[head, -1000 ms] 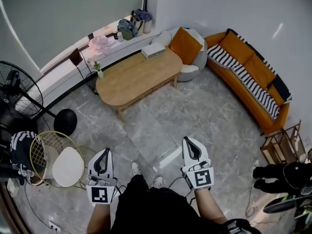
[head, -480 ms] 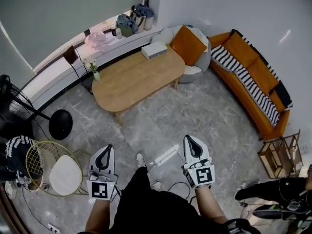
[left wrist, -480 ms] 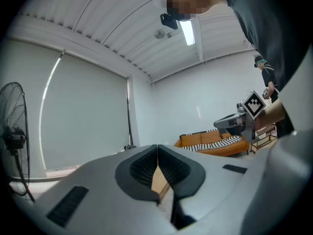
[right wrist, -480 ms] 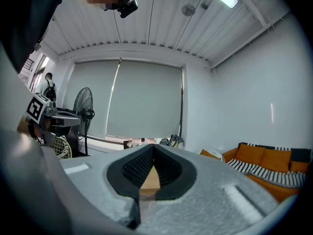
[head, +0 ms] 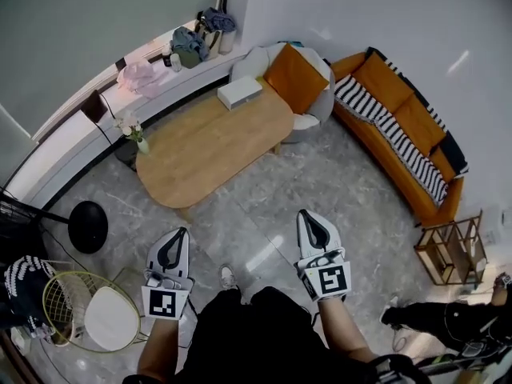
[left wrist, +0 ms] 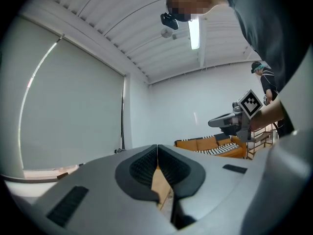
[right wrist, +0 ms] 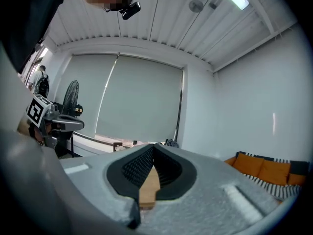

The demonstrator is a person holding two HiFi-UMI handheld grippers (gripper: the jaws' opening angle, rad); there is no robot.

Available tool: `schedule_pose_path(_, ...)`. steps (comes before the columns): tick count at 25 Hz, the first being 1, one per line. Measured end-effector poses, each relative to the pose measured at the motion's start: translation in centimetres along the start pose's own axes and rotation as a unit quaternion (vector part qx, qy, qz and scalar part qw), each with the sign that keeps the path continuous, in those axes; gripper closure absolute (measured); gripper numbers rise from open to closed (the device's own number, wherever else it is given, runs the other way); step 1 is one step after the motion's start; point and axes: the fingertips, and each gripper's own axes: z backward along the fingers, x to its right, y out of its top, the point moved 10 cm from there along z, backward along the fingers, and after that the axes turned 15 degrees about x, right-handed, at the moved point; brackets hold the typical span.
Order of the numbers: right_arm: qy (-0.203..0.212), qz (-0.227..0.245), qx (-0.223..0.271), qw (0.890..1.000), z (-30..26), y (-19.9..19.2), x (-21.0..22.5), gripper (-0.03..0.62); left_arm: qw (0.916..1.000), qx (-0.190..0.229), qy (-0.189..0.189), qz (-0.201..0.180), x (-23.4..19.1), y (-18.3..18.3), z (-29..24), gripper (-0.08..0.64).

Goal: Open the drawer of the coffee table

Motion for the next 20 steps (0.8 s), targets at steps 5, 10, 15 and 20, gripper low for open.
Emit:
schedule_pose_path(5,-0.007,0.011,-0.010,1.000,-1.7,-0.2,1.3,0.588,0.9998,0.013,-0.011,0.011,-0.9,-0.7,-2.6,0.552)
schedule_pose_path(10,0.014,0.018,0.003,1.000,-4.4,-0.1,2.4,0.588,0.9997,0.021,0.004,0.008,-1.3,-0.8,-3.8,0.552)
schedule_pose_path(15,0.037,0.005,0.022,0.999,-6.9,-0.4,3.8,0.588,0.9994,0.026,0.022,-0.004,-1.1,-0.4,-5.3,0.552)
schedule_pose_path(20,0.065,-0.021,0.025,0.997,-8.7,-2.4,7.5,0.588,0.9979,0.020,0.055,-0.028,0.7,-0.9,-7.8,0.552)
